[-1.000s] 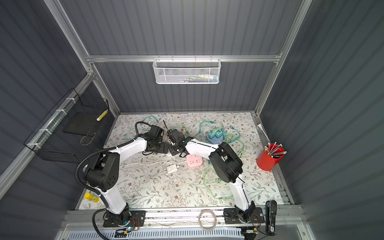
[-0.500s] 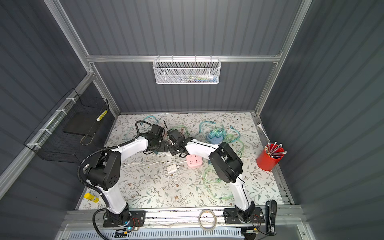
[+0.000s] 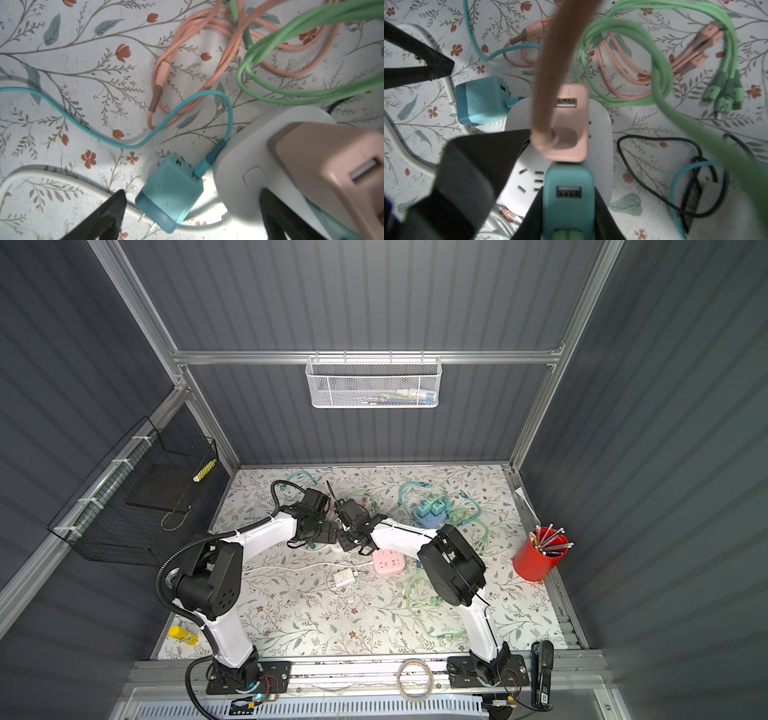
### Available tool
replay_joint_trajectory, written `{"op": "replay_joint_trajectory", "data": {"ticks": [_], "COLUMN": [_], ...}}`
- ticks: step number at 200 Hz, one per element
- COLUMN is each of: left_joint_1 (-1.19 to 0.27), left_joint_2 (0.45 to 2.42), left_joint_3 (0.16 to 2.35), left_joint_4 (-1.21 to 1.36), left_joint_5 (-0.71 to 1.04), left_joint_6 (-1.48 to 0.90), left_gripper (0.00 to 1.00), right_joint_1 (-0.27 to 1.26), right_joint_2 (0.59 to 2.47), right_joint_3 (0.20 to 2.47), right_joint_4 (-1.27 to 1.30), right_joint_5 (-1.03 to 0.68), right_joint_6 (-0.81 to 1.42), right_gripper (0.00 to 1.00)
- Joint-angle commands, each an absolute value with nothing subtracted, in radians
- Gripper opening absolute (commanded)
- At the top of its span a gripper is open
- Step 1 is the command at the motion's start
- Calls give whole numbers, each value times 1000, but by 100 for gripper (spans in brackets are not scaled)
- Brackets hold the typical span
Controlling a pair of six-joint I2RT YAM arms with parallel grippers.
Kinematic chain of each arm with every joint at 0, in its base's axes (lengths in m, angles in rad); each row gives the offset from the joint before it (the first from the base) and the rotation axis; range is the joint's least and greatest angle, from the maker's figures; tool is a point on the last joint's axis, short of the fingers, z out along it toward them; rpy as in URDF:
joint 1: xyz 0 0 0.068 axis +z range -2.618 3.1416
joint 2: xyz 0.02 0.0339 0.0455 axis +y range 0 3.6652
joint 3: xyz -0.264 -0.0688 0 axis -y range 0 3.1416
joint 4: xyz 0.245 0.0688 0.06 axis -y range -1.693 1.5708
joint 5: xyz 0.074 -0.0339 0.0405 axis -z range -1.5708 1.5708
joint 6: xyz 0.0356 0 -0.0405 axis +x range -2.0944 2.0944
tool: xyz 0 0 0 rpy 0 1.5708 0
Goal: Pull the plug off the socket
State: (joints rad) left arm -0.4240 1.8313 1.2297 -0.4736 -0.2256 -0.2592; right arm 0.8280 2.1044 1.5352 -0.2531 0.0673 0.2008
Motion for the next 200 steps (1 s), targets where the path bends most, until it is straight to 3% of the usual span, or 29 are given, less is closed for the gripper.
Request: {"op": "replay_joint_trajectory", "data": {"ticks": [1,55,200], "left_joint_1": [-423,-423,-423], "left_joint_2": [1880,1892,1914], "left_joint_3": [1221,1210,1200], "left_joint_4": [-542,-552,-562], "left_joint_5": [-239,-241,-250], "left_joint_6": [-268,-273,-274], "left_gripper": [100,100,100], "right_joint_1": [845,857,850], "right_joint_2": [2063,2061,2025], "right_joint_3": [1537,1551,1579], "right_joint_4": [-248,-264,-286], "right_joint_5": [85,146,114], "right_joint_6": [179,167,186], "right_gripper": [0,0,0]}}
